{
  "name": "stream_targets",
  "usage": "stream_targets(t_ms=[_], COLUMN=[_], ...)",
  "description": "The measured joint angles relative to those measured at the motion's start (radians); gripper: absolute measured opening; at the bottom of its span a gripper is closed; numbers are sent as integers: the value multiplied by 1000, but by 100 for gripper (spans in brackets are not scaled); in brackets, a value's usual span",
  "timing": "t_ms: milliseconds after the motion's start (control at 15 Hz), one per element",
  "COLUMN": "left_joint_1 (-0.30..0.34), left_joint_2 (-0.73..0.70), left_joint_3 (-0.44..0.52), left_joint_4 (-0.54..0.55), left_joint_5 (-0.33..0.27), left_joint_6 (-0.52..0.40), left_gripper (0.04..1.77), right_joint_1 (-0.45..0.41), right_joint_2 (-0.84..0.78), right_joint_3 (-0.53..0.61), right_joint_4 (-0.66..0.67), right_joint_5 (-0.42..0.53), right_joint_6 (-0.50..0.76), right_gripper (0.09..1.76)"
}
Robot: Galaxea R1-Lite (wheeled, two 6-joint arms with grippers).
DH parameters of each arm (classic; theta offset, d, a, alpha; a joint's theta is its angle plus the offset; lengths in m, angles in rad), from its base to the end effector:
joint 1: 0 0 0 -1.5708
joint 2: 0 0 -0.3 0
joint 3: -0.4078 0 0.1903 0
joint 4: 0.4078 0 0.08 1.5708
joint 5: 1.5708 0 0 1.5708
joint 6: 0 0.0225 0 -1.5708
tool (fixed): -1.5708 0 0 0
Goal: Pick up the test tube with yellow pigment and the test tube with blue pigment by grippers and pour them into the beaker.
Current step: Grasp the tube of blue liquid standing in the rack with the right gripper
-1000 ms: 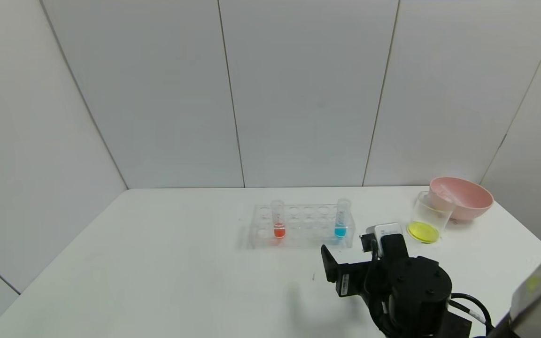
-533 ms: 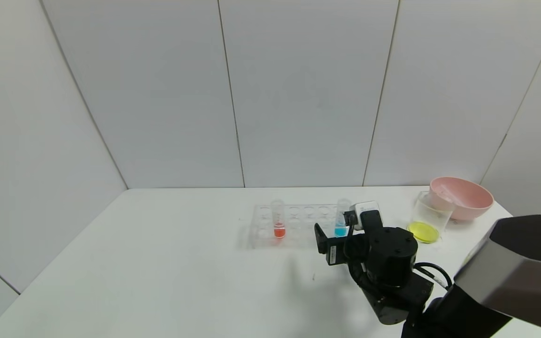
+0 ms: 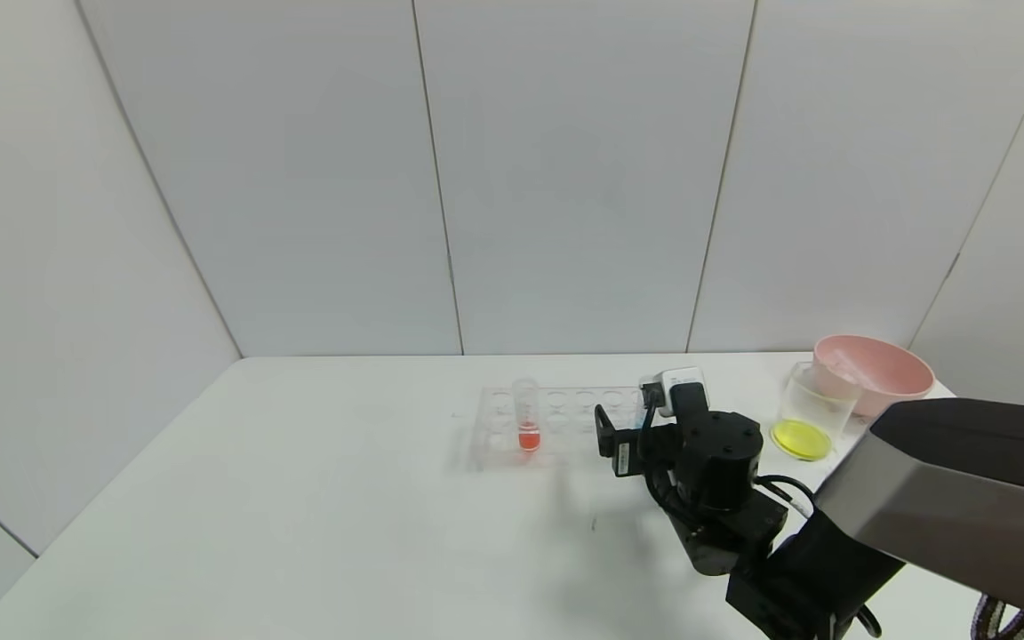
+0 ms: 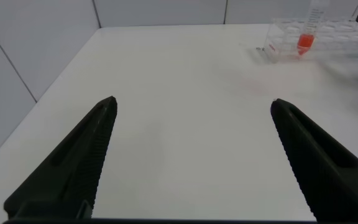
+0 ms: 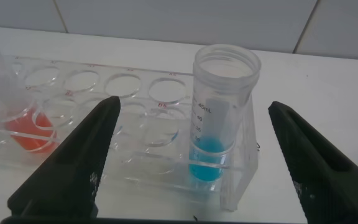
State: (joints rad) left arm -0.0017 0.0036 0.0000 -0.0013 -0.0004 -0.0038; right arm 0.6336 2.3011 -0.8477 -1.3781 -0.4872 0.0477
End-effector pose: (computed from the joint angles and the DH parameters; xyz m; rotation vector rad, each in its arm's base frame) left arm -0.0225 0.0000 0.0757 -0.0038 0.0023 -0.0021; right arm 0.3247 0.2255 0.0513 0.0075 0.0673 0.1448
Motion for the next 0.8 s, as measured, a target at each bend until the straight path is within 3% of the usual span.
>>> stream_targets(t_ms=[800], left_joint_1=[0], left_joint_2=[0], left_joint_3=[0], left_joint_4=[0], left_joint_5=[0], left_joint_6=[0], left_gripper=[176], right_joint_1=[-30], right_joint_2=[16], right_joint_3=[-20], right_joint_4=[-1], right_joint_5=[18], right_joint_6=[-12], right_gripper=[171])
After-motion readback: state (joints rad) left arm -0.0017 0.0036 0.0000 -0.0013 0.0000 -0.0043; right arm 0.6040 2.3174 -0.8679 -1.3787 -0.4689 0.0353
